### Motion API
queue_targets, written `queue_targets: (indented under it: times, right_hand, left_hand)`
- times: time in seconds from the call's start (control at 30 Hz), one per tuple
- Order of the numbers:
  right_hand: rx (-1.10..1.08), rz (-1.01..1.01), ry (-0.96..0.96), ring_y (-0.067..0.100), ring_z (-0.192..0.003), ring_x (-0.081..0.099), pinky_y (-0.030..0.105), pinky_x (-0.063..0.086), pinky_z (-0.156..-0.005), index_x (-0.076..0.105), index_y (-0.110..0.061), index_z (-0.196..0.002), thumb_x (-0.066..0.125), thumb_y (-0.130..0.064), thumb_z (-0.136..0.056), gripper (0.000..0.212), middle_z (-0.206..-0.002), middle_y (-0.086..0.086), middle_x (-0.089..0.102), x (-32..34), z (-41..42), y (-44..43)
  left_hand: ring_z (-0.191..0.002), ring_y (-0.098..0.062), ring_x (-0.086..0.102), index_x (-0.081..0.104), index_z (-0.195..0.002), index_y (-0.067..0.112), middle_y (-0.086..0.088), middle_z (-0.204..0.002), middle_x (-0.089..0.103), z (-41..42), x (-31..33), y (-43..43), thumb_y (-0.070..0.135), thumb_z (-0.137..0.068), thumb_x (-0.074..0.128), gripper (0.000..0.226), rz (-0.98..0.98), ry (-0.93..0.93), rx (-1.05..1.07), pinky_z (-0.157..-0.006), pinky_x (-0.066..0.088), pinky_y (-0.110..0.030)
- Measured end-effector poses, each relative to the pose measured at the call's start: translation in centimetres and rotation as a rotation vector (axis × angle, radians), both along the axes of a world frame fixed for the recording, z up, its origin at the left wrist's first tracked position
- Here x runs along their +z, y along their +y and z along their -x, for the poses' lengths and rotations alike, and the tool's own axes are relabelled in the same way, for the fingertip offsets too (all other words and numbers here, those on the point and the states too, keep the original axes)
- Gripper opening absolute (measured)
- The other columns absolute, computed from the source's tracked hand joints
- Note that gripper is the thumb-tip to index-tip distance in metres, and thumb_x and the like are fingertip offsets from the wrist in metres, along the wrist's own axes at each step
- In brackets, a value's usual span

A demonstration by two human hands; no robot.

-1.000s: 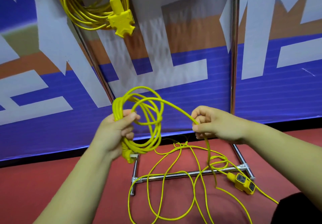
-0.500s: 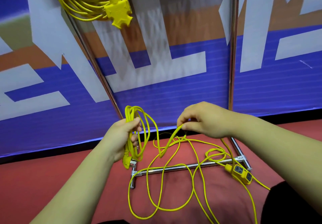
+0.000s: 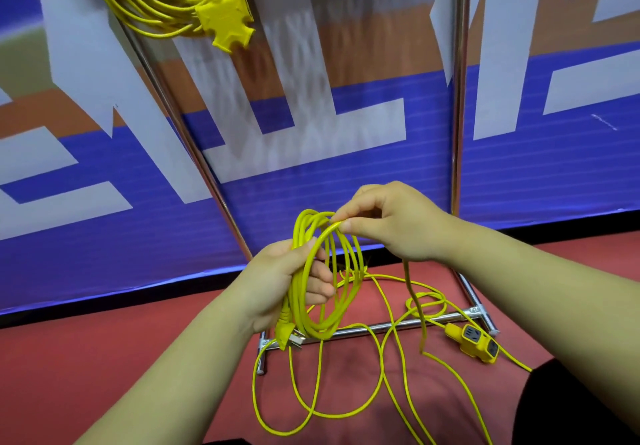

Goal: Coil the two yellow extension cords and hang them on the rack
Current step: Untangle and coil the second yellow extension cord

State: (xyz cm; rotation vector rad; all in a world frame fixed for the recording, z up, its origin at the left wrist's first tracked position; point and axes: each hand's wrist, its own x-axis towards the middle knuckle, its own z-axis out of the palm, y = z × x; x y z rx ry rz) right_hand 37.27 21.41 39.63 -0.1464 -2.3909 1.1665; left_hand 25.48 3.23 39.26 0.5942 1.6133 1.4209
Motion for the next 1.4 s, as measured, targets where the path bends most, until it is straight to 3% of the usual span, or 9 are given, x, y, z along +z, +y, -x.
queue_targets:
  times: [0.17, 0.3, 0.53, 0.73, 0.93, 1.1, 1.2, 1.3, 1.4]
  right_hand:
    - [-0.1, 0.064, 0.051, -0.001, -0.068, 0.06, 0.012, 0.043, -0.065, 0.078, -0.03, -0.093, 0.076, -0.026, -0.087, 0.008, -0.075, -0.02, 0.068, -0.3, -0.4, 1.0]
    - [-0.121, 0.085, 0.068, 0.001, -0.066, 0.061, 0.017, 0.047, -0.065, 0.076, -0.03, -0.085, 0.08, -0.028, -0.083, 0.005, -0.072, -0.019, 0.07, -0.3, -0.7, 1.1]
    - [-0.111, 0.134, 0.091, 0.019, -0.072, 0.071, 0.034, 0.056, -0.068, 0.076, -0.021, -0.081, 0.085, -0.026, -0.076, 0.012, -0.074, -0.003, 0.075, -0.3, -1.1, 0.9]
    - [-0.102, 0.211, 0.067, 0.008, -0.066, 0.065, 0.027, 0.053, -0.067, 0.075, -0.019, -0.086, 0.083, -0.019, -0.079, 0.011, -0.076, -0.001, 0.074, -0.5, -1.6, 1.7]
    - [-0.053, 0.389, -0.014, 0.024, -0.075, 0.067, 0.049, 0.057, -0.081, 0.061, -0.011, -0.091, 0.077, 0.0, -0.081, 0.022, -0.084, 0.019, 0.069, -2.5, -1.6, 2.3]
    - [0.048, 0.385, -0.136, 0.016, -0.077, 0.069, 0.04, 0.051, -0.079, 0.047, -0.011, -0.091, 0.07, 0.006, -0.085, 0.029, -0.092, 0.021, 0.069, -4.6, -0.6, 1.0]
    - [0.048, 0.363, -0.128, 0.022, -0.075, 0.062, 0.041, 0.05, -0.075, 0.05, -0.015, -0.087, 0.072, -0.001, -0.085, 0.027, -0.09, 0.023, 0.069, -4.9, 0.0, 0.7]
    - [0.041, 0.355, -0.143, 0.018, -0.071, 0.057, 0.035, 0.048, -0.07, 0.051, -0.015, -0.084, 0.076, -0.003, -0.083, 0.028, -0.077, 0.008, 0.067, -5.3, 0.3, 0.6]
    - [0.072, 0.369, -0.207, 0.016, -0.071, 0.055, 0.032, 0.046, -0.069, 0.051, -0.015, -0.084, 0.076, -0.004, -0.083, 0.028, -0.075, -0.001, 0.062, -5.6, 0.6, 0.0]
  left_hand:
    - [-0.041, -0.014, 0.041, 0.06, -0.094, 0.007, -0.005, -0.056, 0.047, -0.4, 0.1, 0.7, 0.043, -0.086, 0.058, 0.036, -0.068, -0.078, -0.006, -0.047, 0.044, -0.027]
    - [-0.039, -0.011, 0.033, 0.062, -0.095, 0.007, -0.003, -0.055, 0.039, -0.7, -0.1, 0.8, 0.044, -0.088, 0.056, 0.038, -0.099, -0.102, -0.091, -0.045, 0.038, -0.024]
    - [-0.045, -0.018, 0.053, 0.068, -0.087, 0.005, -0.005, -0.055, 0.048, -1.4, 0.0, 0.5, 0.023, -0.09, 0.057, 0.021, -0.067, -0.12, -0.342, -0.049, 0.05, -0.029]
    - [-0.039, -0.007, 0.03, 0.057, -0.078, 0.013, 0.004, -0.051, 0.031, -1.4, 0.8, 0.5, 0.028, -0.095, 0.06, 0.023, -0.119, -0.087, -0.209, -0.044, 0.042, -0.025]
    - [-0.034, -0.003, 0.023, 0.05, -0.069, 0.017, 0.007, -0.048, 0.024, 0.1, 2.4, -0.5, 0.037, -0.093, 0.057, 0.033, -0.256, -0.137, -0.062, -0.038, 0.029, -0.019]
    - [-0.034, -0.003, 0.027, 0.05, -0.068, 0.017, 0.008, -0.046, 0.026, 0.8, 3.1, -1.3, 0.039, -0.081, 0.077, 0.037, -0.334, -0.115, -0.064, -0.04, 0.034, -0.02]
    - [-0.036, -0.006, 0.032, 0.05, -0.068, 0.016, 0.007, -0.044, 0.029, 0.8, 3.1, -1.6, 0.034, -0.088, 0.062, 0.029, -0.364, -0.124, -0.026, -0.044, 0.043, -0.024]
    - [-0.042, -0.01, 0.04, 0.052, -0.065, 0.017, 0.006, -0.046, 0.032, 1.1, 3.1, -2.0, 0.033, -0.094, 0.057, 0.034, -0.407, -0.178, 0.006, -0.051, 0.052, -0.029]
    - [-0.039, -0.006, 0.036, 0.055, -0.074, 0.017, 0.006, -0.049, 0.034, 1.6, 3.0, -2.4, 0.034, -0.095, 0.051, 0.027, -0.451, -0.205, 0.065, -0.045, 0.046, -0.023]
